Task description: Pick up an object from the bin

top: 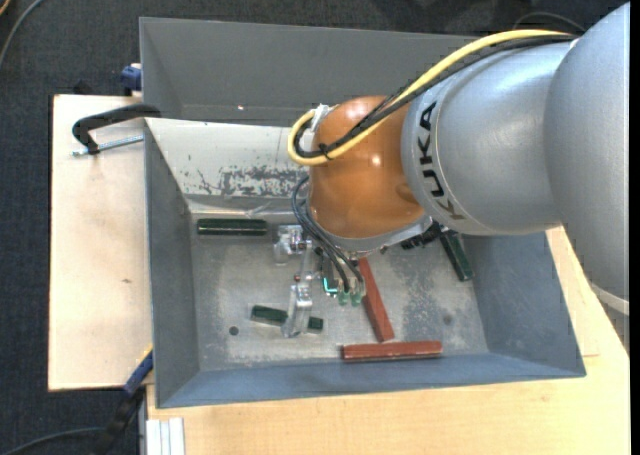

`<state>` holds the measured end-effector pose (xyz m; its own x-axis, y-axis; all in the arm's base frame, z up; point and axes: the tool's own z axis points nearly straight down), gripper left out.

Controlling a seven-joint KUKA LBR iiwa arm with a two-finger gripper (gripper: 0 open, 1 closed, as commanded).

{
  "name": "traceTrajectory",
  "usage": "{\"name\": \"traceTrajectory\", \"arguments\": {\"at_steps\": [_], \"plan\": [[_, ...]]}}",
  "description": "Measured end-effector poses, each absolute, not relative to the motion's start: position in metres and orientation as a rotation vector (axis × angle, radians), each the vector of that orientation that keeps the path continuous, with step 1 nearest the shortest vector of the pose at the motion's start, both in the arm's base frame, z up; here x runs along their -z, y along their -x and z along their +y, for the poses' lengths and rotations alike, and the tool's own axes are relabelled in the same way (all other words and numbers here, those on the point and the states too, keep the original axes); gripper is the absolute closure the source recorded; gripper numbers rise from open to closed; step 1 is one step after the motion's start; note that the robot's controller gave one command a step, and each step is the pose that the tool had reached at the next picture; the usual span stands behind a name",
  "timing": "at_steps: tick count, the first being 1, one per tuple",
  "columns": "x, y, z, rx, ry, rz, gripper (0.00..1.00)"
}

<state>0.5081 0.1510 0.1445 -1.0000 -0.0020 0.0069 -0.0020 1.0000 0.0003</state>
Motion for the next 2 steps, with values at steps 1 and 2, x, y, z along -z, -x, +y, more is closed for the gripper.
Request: {"name": "traceTrajectory", "arguments": {"at_steps": [1, 2], "plan": [[-0.0667, -0.5055, 0.1279, -0.003, -0.157, -3.13, 0.0], [-0.0705, -0.5076, 0.1295, 0.002, -0.157, -3.137, 1.0]]}}
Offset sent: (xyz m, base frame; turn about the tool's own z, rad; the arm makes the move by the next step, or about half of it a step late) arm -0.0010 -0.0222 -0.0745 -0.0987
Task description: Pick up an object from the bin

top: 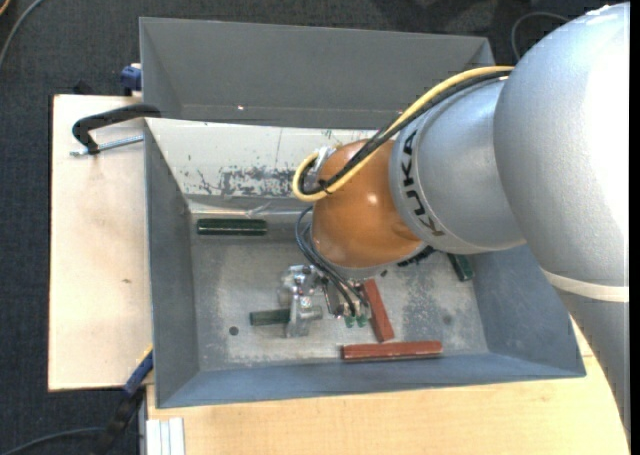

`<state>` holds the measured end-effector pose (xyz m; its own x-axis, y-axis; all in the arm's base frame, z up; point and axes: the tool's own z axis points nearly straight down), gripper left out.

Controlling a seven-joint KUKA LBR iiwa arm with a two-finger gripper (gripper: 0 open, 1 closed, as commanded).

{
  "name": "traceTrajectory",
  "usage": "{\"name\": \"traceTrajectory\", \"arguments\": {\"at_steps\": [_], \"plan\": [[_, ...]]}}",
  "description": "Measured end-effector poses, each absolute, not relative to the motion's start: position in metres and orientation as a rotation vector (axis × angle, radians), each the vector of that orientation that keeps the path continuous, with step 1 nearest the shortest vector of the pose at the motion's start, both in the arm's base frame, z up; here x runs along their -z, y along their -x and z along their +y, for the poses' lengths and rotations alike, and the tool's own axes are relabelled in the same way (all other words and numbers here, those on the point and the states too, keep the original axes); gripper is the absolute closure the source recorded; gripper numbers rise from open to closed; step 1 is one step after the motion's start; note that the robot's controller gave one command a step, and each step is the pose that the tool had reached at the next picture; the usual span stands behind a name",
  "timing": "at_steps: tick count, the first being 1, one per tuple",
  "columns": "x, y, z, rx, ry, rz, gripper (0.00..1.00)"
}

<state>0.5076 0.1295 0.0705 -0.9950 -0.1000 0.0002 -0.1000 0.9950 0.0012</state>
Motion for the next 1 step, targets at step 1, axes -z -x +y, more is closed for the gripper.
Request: {"name": "traceTrajectory", "arguments": {"at_steps": [1], "plan": [[-0.226, -0.5479, 0.1516, 0.007, -0.159, -3.153, 1.0]]}}
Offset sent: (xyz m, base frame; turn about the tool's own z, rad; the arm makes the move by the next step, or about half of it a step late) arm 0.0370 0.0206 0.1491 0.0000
